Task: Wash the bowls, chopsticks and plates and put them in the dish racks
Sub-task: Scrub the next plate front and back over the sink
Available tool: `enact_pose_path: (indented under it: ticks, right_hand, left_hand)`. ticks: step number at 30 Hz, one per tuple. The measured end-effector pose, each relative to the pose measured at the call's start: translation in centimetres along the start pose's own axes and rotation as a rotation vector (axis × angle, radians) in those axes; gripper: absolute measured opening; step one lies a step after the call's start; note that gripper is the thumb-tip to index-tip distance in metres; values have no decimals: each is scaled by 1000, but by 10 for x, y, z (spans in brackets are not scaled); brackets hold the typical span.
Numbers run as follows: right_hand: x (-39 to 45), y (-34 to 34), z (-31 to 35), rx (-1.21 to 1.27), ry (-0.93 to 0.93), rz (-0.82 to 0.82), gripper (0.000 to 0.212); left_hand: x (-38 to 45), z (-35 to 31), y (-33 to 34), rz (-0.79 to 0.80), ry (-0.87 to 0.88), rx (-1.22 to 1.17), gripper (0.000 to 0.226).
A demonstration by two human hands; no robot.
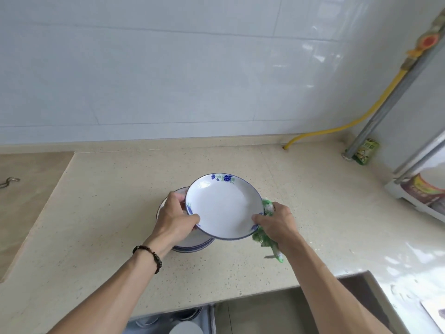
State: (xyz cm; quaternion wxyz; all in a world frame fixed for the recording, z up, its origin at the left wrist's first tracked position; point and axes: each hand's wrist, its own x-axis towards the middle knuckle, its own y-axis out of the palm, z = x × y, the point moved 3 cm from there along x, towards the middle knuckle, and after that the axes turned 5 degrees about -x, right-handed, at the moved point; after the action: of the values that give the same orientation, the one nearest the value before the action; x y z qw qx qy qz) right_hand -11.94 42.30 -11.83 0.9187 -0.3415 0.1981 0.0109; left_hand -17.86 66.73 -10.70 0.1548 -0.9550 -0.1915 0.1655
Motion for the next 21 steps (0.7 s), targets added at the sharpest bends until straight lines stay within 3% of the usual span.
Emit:
enact_pose_path:
  ticks: [10,15,21]
  right_hand:
    - [-39,-137,-82,188,58,-154,15]
    - [-58,-205,-159,291,119,-227,12]
    - [-78,-286,-269,443,189,-212,11]
  left_hand:
    - [-73,-66,121,192,75,-70,40]
    - [-129,-90,213,301,40,-212,41]
    - [-205,-103,337,324,-49,-322,38]
